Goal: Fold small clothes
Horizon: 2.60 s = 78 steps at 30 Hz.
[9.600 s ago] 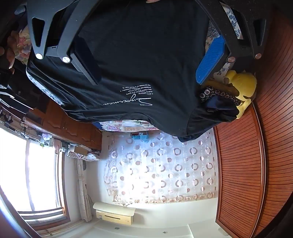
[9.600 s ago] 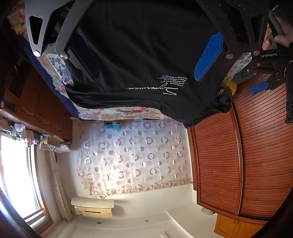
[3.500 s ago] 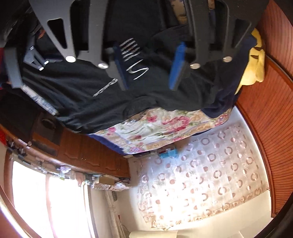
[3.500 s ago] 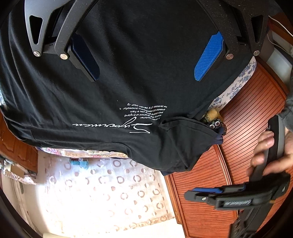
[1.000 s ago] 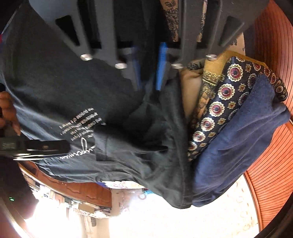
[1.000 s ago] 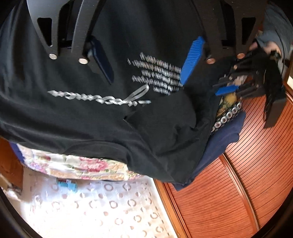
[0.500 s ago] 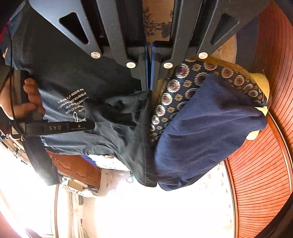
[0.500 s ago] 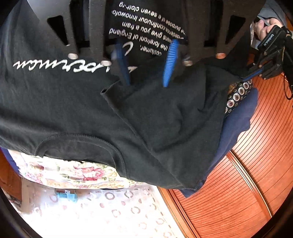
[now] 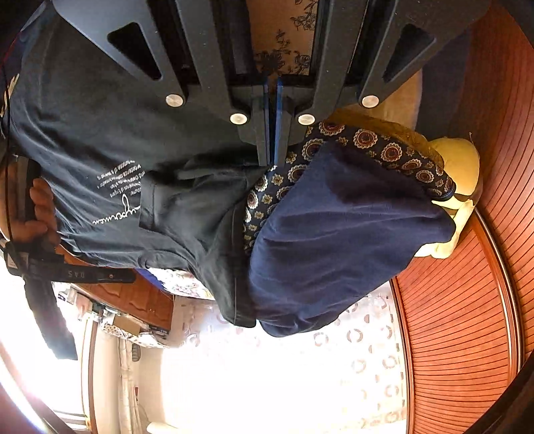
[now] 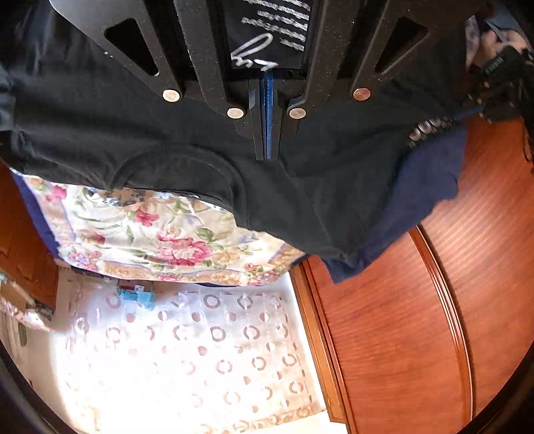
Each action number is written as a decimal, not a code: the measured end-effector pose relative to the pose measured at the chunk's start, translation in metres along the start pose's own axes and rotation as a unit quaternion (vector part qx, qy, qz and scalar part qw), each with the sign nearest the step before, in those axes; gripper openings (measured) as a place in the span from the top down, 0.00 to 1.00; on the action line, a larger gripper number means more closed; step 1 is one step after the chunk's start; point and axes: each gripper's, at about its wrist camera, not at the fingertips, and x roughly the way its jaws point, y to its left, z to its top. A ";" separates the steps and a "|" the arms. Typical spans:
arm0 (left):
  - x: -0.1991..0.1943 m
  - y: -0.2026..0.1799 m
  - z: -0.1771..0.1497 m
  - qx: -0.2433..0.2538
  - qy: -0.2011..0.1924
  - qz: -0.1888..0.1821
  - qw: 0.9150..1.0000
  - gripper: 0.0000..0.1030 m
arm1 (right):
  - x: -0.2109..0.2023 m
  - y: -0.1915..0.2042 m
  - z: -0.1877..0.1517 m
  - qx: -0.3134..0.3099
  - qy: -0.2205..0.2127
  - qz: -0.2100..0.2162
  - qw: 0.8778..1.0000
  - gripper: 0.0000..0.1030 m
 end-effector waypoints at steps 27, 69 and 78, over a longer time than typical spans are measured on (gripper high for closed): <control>0.072 -0.107 0.009 0.134 0.050 -0.019 0.990 0.62 | -0.114 -0.047 -0.059 -0.025 0.019 -0.064 0.997 1.00; 0.011 -0.141 0.034 0.157 0.050 -0.098 0.981 0.25 | -0.153 -0.096 -0.078 -0.010 0.017 -0.095 0.995 0.91; 0.042 -0.176 0.012 0.134 0.070 -0.132 0.980 0.24 | -0.177 -0.168 -0.083 0.055 0.016 -0.162 0.985 0.65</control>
